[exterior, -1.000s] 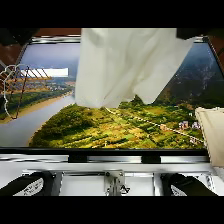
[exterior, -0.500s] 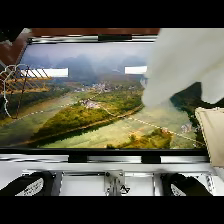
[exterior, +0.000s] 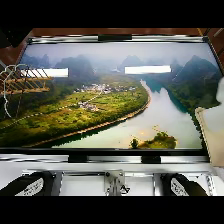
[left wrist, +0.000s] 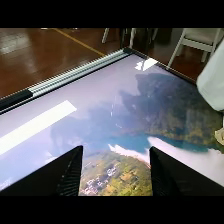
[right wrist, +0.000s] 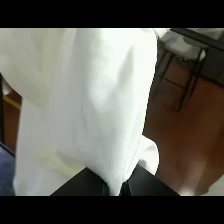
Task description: Fold the shirts.
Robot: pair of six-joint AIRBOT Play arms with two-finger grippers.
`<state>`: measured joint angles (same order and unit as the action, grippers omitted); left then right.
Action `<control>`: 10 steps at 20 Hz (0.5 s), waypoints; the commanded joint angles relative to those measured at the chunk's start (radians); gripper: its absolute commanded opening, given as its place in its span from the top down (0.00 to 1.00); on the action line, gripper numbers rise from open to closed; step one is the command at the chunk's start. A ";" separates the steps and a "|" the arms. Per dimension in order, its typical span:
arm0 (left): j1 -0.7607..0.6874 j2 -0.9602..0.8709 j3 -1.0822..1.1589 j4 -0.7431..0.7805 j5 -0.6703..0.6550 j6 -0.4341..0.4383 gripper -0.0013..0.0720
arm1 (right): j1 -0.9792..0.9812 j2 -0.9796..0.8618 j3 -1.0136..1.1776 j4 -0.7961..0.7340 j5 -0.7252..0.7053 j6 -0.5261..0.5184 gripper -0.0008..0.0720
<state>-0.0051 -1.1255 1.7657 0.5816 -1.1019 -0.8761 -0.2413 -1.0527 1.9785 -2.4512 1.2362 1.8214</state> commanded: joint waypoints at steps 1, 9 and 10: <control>0.000 -0.008 0.001 0.031 -0.003 -0.001 0.29 | -0.143 -0.023 0.000 0.047 -0.050 0.004 0.87; 0.000 -0.015 0.001 0.130 -0.013 -0.046 0.29 | -0.325 -0.092 0.000 0.048 -0.124 0.003 0.87; 0.000 -0.017 0.001 0.131 -0.021 -0.046 0.29 | -0.345 -0.101 0.000 0.046 -0.143 0.003 0.87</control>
<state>-0.0051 -1.1389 1.7657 0.6872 -1.1122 -0.8986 -0.5274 -1.1301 1.9785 -2.4054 1.1381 1.8248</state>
